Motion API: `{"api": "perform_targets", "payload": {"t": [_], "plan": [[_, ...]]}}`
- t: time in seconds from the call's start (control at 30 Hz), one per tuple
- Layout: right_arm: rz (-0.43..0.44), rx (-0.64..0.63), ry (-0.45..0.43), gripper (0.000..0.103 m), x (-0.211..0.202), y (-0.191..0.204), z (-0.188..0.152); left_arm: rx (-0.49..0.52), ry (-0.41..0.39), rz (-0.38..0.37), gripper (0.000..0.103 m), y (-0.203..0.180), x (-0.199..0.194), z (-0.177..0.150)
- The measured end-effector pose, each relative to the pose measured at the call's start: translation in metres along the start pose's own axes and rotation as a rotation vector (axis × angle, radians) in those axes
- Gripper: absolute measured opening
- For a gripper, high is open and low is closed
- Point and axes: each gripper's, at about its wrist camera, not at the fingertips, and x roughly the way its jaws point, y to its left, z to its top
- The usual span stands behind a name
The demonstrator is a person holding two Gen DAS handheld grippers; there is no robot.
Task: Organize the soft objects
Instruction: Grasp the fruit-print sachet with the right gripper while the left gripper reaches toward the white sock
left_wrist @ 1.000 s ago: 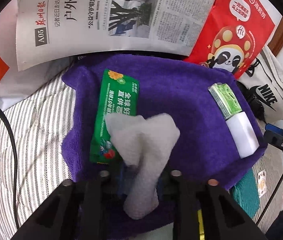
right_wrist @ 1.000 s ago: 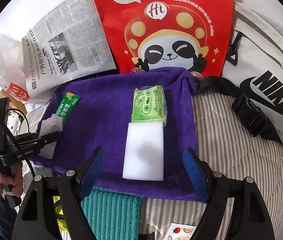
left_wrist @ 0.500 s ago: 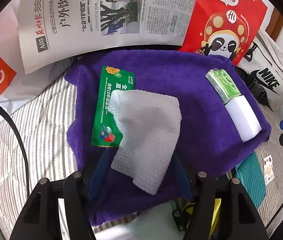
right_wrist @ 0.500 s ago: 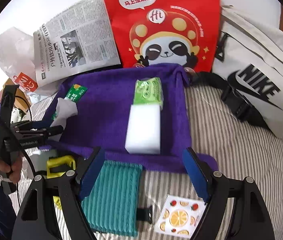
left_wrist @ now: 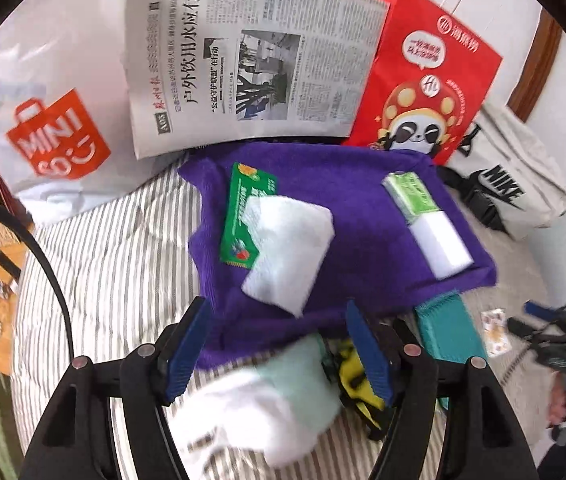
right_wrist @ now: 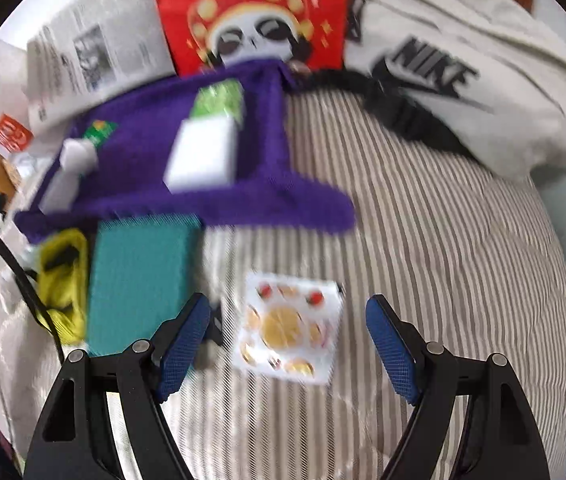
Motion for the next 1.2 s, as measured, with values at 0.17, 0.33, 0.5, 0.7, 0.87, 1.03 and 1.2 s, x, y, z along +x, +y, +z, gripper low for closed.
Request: {"api": "perform_targets", "payload": {"t": [0.17,0.33,0.5,0.7,0.87,1.03,1.2], "plan": [[0.003,0.04,0.016,0.08,0.012,-0.003,-0.016,-0.016,0.0,0.018,0.068,0.003,-0.011,-0.018],[-0.07,0.006,-0.001,0.078,0.025,0.007,-0.02,-0.035,0.009,0.019,0.068,0.007,-0.013,-0.035],[-0.067,-0.002,-0.074,0.07,0.023,0.005,-0.023,-0.068,0.035,0.029,0.068,0.016,-0.008,-0.051],[-0.047,0.001,-0.037,0.05,0.014,-0.008,-0.024,-0.096,0.045,0.021,0.068,0.023,-0.007,-0.065],[-0.056,-0.006,-0.058,0.05,0.013,-0.009,-0.029,-0.131,0.041,-0.009,0.068,0.029,-0.007,-0.071],[0.007,0.039,-0.049,0.026,0.005,-0.013,-0.026,-0.116,0.044,0.004,0.068,0.03,-0.01,-0.076],[0.016,0.005,-0.035,0.011,0.001,-0.008,-0.025,-0.127,0.023,-0.014,0.068,0.036,-0.021,-0.08]]}}
